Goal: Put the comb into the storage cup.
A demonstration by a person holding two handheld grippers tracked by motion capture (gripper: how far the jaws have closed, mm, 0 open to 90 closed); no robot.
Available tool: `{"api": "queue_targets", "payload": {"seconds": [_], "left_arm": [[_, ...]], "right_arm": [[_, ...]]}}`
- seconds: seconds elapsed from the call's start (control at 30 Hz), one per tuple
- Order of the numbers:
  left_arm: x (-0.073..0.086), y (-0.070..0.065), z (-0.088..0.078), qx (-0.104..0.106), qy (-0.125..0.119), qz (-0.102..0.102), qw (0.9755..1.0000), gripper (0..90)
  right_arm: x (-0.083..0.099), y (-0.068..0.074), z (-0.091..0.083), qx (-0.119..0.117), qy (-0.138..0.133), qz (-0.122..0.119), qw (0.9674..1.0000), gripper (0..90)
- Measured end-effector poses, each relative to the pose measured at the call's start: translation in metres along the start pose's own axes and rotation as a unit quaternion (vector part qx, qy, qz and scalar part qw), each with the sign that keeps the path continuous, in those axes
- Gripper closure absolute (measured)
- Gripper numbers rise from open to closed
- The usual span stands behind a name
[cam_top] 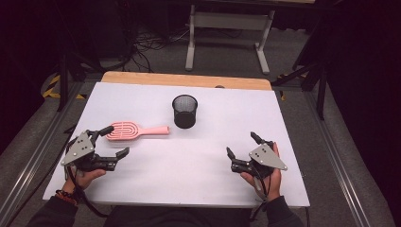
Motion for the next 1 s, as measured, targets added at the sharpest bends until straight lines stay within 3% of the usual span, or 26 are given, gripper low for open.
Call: {"api": "queue_targets", "payload": {"seconds": [0.23, 0.33, 0.37, 0.4, 0.43, 0.47, 0.6, 0.67, 0.7, 0.73, 0.77, 0.83, 0.93, 0.97, 1.0], "left_arm": [[-0.001, -0.001, 0.004, 0.012, 0.012, 0.005, 0.9998, 10.6], [-0.004, 0.001, 0.008, 0.007, 0.027, 0.013, 0.9995, 17.0], [-0.005, 0.002, 0.009, 0.004, 0.029, 0.013, 0.9995, 19.9], [-0.006, 0.003, 0.011, -0.003, 0.028, 0.011, 0.9996, 29.8], [-0.007, 0.003, 0.013, -0.012, 0.03, 0.006, 0.9995, 29.8], [-0.01, 0.006, 0.018, -0.024, 0.042, 0.008, 0.9988, 36.7], [-0.02, 0.012, 0.038, -0.024, 0.072, -0.002, 0.9971, 61.2], [-0.026, 0.018, 0.053, -0.021, 0.098, -0.01, 0.9949, 75.6], [-0.026, 0.018, 0.053, -0.021, 0.098, -0.01, 0.9949, 79.2], [-0.028, 0.02, 0.063, -0.016, 0.114, -0.018, 0.9932, 79.2], [-0.029, 0.022, 0.068, -0.018, 0.123, -0.018, 0.9921, 87.5], [-0.032, 0.026, 0.086, -0.015, 0.152, -0.03, 0.9879, 89.7], [-0.037, 0.029, 0.105, -0.014, 0.176, -0.042, 0.9835, 89.8], [-0.037, 0.029, 0.105, -0.014, 0.176, -0.042, 0.9835, 89.8], [-0.04, 0.027, 0.116, -0.01, 0.19, -0.047, 0.9806, 89.8]], "right_arm": [[-0.001, 0.001, 0.001, 0.0, 0.0, -0.003, 1.0, 7.9], [0.0, 0.002, 0.003, -0.001, 0.006, -0.004, 1.0, 7.9], [0.0, 0.002, 0.003, -0.001, 0.007, -0.004, 1.0, 8.0], [0.001, 0.003, 0.003, 0.001, 0.012, -0.008, 0.9999, 8.3], [0.001, 0.003, 0.003, 0.001, 0.012, -0.008, 0.9999, 8.3], [0.001, 0.004, 0.004, 0.001, 0.015, -0.01, 0.9998, 8.4], [0.003, 0.007, 0.008, 0.004, 0.028, -0.021, 0.9994, 8.6], [0.004, 0.009, 0.011, 0.003, 0.037, -0.026, 0.999, 8.6], [0.004, 0.009, 0.011, 0.003, 0.037, -0.026, 0.999, 8.6], [0.004, 0.009, 0.012, 0.003, 0.038, -0.028, 0.9989, 8.5], [0.004, 0.009, 0.013, 0.003, 0.041, -0.03, 0.9987, 8.6], [0.006, 0.009, 0.015, 0.002, 0.047, -0.031, 0.9984, 8.6], [0.008, 0.009, 0.016, -0.001, 0.052, -0.034, 0.9981, 8.6], [0.009, 0.009, 0.016, -0.005, 0.051, -0.034, 0.9981, 8.6], [0.009, 0.009, 0.016, -0.009, 0.051, -0.034, 0.9981, 8.6]]}}
Point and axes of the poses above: each handheld gripper's, and its own axes: z roughly forward along the jaws, x roughly out of its underside, y roughly to its left, the point moved 3 cm from there along z, roughly forward along the jaws, and after that the axes turned 14 degrees about y, right-handed, at the moved point
